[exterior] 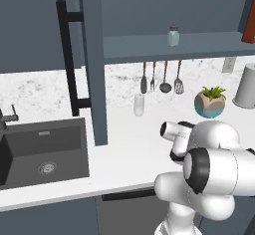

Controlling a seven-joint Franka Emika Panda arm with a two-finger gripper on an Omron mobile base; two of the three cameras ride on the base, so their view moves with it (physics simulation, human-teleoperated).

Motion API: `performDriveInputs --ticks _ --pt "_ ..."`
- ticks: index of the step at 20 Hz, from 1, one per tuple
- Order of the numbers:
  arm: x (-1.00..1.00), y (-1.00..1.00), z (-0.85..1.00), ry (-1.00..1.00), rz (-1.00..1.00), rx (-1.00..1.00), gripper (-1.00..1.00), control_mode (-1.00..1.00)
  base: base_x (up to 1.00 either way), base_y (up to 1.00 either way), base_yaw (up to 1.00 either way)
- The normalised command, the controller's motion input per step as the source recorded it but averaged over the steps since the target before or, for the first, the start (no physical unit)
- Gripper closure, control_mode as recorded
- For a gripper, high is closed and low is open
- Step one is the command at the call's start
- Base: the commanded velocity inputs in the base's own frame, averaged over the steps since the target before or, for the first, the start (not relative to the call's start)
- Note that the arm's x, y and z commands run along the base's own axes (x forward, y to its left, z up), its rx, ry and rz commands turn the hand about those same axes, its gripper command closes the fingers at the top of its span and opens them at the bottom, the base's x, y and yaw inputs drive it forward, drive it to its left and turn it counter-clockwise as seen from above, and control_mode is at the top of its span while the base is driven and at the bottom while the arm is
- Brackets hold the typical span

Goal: Put the shaker and condiment bottle from the counter next to their counterparts in the cabinet.

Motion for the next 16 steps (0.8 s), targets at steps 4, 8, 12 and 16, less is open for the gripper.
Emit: performDriveInputs --ticks 4,8,12,16 --pt "0.26 -0.05 -0.01 0.00 -0.01 0.00 -1.00 -1.00 0.00 0.00 0.00" --pt "0.09 -0.17 -0.02 0.00 0.00 0.00 -1.00 -1.00 0.00 0.00 0.00" --pt "0.00 -0.22 -0.03 0.00 -0.02 0.00 -1.00 -1.00 0.00 0.00 0.00" --pt "0.00 -0.18 0.00 0.00 -0.03 0.00 -1.00 -1.00 0.00 0.00 0.00"
